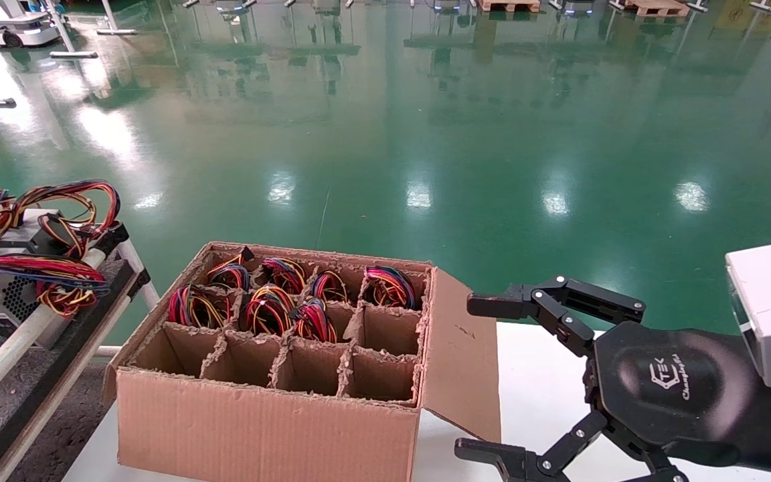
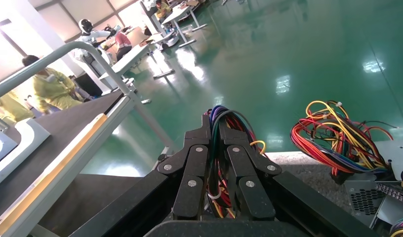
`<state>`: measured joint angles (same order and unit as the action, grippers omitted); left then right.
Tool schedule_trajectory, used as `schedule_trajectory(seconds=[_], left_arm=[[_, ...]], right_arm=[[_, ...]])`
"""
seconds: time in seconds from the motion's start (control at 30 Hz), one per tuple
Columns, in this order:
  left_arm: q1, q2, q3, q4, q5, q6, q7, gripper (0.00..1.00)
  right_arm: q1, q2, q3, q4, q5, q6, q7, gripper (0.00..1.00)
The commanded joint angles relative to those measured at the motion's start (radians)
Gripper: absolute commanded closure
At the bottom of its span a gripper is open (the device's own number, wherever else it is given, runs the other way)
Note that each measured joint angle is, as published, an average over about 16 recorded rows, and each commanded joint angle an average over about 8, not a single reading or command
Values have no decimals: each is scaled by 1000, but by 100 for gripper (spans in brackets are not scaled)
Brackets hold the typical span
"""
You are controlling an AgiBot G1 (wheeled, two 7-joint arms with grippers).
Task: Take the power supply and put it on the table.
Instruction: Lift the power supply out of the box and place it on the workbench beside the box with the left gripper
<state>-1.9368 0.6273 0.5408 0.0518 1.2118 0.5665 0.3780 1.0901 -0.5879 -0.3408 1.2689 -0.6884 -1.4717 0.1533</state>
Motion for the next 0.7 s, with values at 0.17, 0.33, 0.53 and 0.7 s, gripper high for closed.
schedule_trajectory(seconds=[0.17, 0.33, 0.53, 0.7], left_arm=[[40, 12, -13, -19, -18, -25, 23, 100], [68, 24, -20, -28, -28, -35, 35, 100], [94, 42, -19, -38, -27, -36, 47, 100], [110, 52, -21, -49, -29, -32, 60, 100]], right_arm=[[0, 0, 0, 0, 0, 0, 0, 0], [0, 0, 0, 0, 0, 0, 0, 0], [0, 0, 0, 0, 0, 0, 0, 0], [0, 0, 0, 0, 0, 0, 0, 0]])
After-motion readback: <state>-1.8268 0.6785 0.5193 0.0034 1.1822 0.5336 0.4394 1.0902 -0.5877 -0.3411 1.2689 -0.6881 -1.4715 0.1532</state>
